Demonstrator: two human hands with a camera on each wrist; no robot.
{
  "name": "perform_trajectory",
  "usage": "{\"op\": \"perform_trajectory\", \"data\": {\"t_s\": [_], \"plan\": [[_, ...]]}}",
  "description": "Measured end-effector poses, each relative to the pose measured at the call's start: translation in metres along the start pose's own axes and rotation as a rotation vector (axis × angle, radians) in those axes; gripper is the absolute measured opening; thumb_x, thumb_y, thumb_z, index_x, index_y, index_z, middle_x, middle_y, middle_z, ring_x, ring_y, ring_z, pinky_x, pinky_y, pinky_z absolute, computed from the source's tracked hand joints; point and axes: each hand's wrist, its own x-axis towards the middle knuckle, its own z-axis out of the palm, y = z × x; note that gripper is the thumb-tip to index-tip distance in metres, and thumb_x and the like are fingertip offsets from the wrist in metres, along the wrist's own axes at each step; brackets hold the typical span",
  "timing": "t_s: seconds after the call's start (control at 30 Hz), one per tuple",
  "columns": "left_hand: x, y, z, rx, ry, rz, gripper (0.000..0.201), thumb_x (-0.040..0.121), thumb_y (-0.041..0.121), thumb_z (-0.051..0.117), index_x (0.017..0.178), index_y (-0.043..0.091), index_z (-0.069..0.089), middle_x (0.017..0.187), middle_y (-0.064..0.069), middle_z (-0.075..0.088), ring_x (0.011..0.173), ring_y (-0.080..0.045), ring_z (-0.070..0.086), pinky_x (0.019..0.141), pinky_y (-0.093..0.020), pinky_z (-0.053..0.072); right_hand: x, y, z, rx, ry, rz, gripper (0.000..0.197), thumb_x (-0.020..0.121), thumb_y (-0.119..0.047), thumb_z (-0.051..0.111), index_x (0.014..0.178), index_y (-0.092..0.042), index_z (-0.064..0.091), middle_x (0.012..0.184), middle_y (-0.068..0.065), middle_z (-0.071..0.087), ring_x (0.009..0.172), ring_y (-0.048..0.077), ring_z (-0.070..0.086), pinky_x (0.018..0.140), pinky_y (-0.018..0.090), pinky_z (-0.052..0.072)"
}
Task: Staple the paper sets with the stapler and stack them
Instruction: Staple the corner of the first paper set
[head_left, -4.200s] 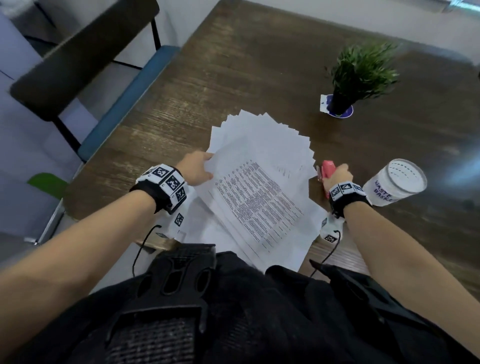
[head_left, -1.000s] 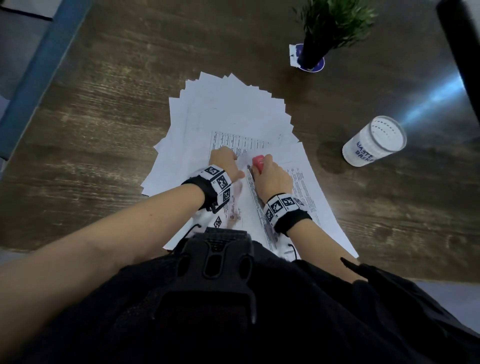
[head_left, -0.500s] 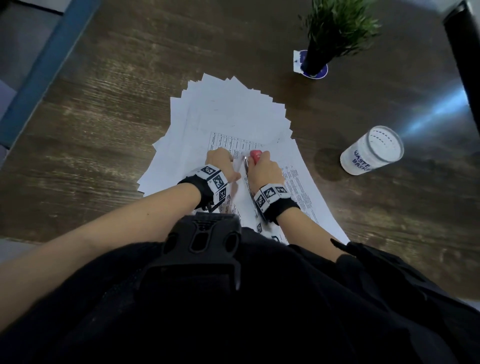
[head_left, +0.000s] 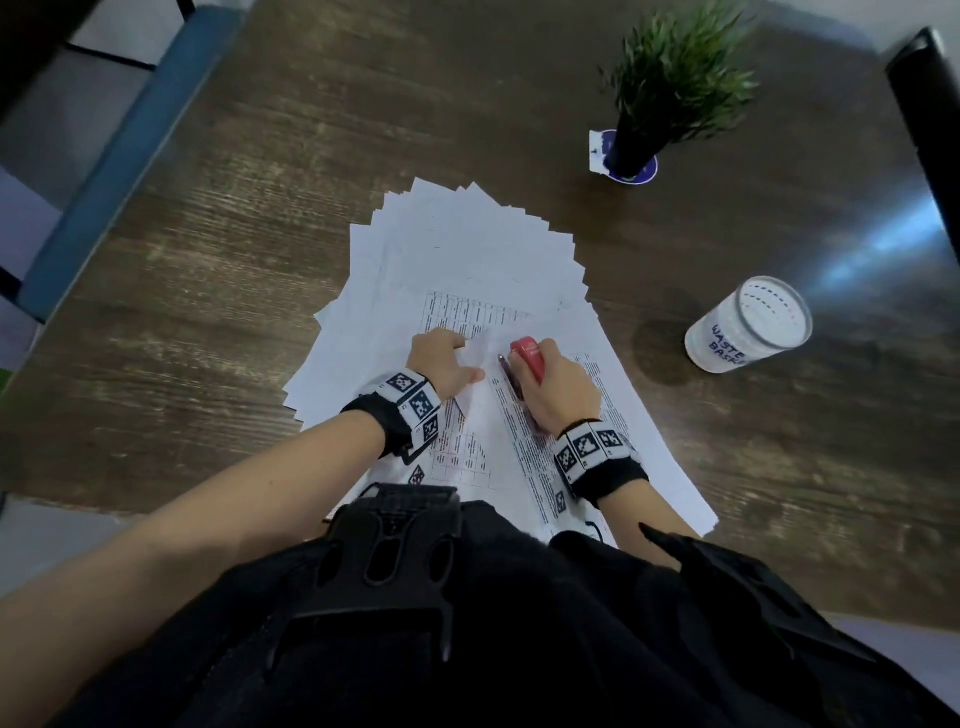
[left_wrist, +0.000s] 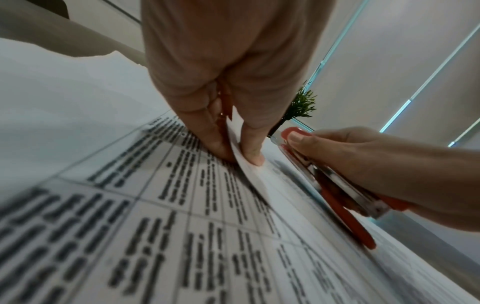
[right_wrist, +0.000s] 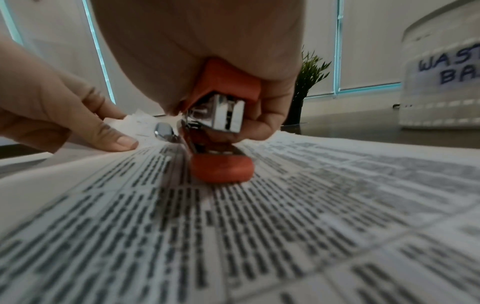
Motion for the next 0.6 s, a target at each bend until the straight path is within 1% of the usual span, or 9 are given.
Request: {"op": "perform_trajectory", "data": {"t_s": [0.03,0.1,0.17,0.23,0.27,0.33,0.4,0.5,0.6], "plan": [[0.0,0.001,-0.002,0.012,-0.002,0.005,0.056,0.083,0.027,0.075,0.129,0.0,0.058,0.129,-0.013,0.06,0.126,-0.027,0.051,0.102,-0.029,0.039,-0.001,0.004,-0.001,-0.028,0.006,-0.007,0.046,0.096,-0.059,0.038,0.109,-0.016,0.048,0.095,0.009,0.066,0.086,0.032,0.063,0.065,0.033,0.037],[0.003,0.003,-0.008,0.032,-0.032,0.005,0.048,0.084,0.025,0.075,0.122,-0.002,0.062,0.108,-0.008,0.063,0.106,-0.025,0.06,0.085,-0.025,0.045,0.002,0.009,-0.005,-0.083,-0.015,-0.005,0.05,0.097,-0.06,0.033,0.113,-0.016,0.051,0.103,0.012,0.062,0.096,0.035,0.059,0.068,0.035,0.037],[0.004,0.005,-0.016,0.037,-0.04,0.005,0.045,0.081,0.022,0.077,0.117,-0.002,0.064,0.098,-0.009,0.062,0.091,-0.021,0.059,0.078,-0.024,0.045,0.01,0.009,-0.013,-0.107,-0.053,0.009,0.056,0.097,-0.06,0.029,0.115,-0.016,0.058,0.114,0.014,0.053,0.11,0.035,0.049,0.078,0.04,0.041],[0.006,0.002,-0.019,0.031,-0.018,-0.001,0.051,0.076,0.026,0.081,0.116,-0.001,0.065,0.1,-0.01,0.064,0.097,-0.022,0.062,0.082,-0.025,0.047,0.025,0.0,-0.025,-0.145,-0.066,0.0,0.057,0.097,-0.058,0.032,0.114,-0.015,0.065,0.122,0.013,0.047,0.118,0.033,0.042,0.09,0.043,0.042],[0.007,0.001,-0.021,0.031,-0.01,-0.005,0.055,0.074,0.029,0.083,0.117,0.0,0.064,0.105,-0.01,0.066,0.102,-0.023,0.063,0.084,-0.025,0.047,0.035,-0.006,-0.031,-0.158,-0.065,-0.02,0.053,0.097,-0.055,0.037,0.113,-0.014,0.066,0.123,0.013,0.047,0.119,0.031,0.043,0.093,0.044,0.042],[0.007,-0.001,-0.022,0.025,0.003,-0.02,0.059,0.072,0.032,0.085,0.117,0.001,0.064,0.112,-0.011,0.067,0.103,-0.022,0.063,0.085,-0.023,0.046,0.06,-0.017,-0.041,-0.14,-0.07,-0.091,0.038,0.097,-0.042,0.048,0.112,-0.013,0.067,0.123,0.012,0.051,0.116,0.03,0.05,0.095,0.044,0.047],[0.009,-0.004,-0.022,0.018,0.022,-0.029,0.055,0.071,0.03,0.085,0.114,0.002,0.065,0.111,-0.012,0.067,0.098,-0.02,0.062,0.083,-0.022,0.045,0.086,-0.027,-0.047,-0.116,-0.104,-0.157,0.028,0.097,-0.027,0.054,0.115,-0.01,0.066,0.125,0.013,0.056,0.114,0.029,0.056,0.097,0.041,0.048],[0.01,-0.009,-0.024,-0.008,0.06,-0.057,0.052,0.07,0.026,0.086,0.112,0.003,0.066,0.111,-0.01,0.067,0.092,-0.017,0.059,0.082,-0.021,0.046,0.114,-0.039,-0.051,-0.093,-0.169,-0.182,0.032,0.097,-0.016,0.051,0.126,-0.006,0.061,0.131,0.015,0.055,0.121,0.029,0.052,0.102,0.034,0.042],[0.011,-0.011,-0.026,-0.021,0.066,-0.09,0.05,0.07,0.027,0.086,0.109,0.005,0.067,0.11,-0.008,0.067,0.091,-0.016,0.059,0.081,-0.021,0.046,0.129,-0.046,-0.05,-0.126,-0.216,-0.188,0.034,0.099,-0.014,0.046,0.131,-0.003,0.055,0.132,0.019,0.05,0.122,0.032,0.05,0.101,0.033,0.04]]}}
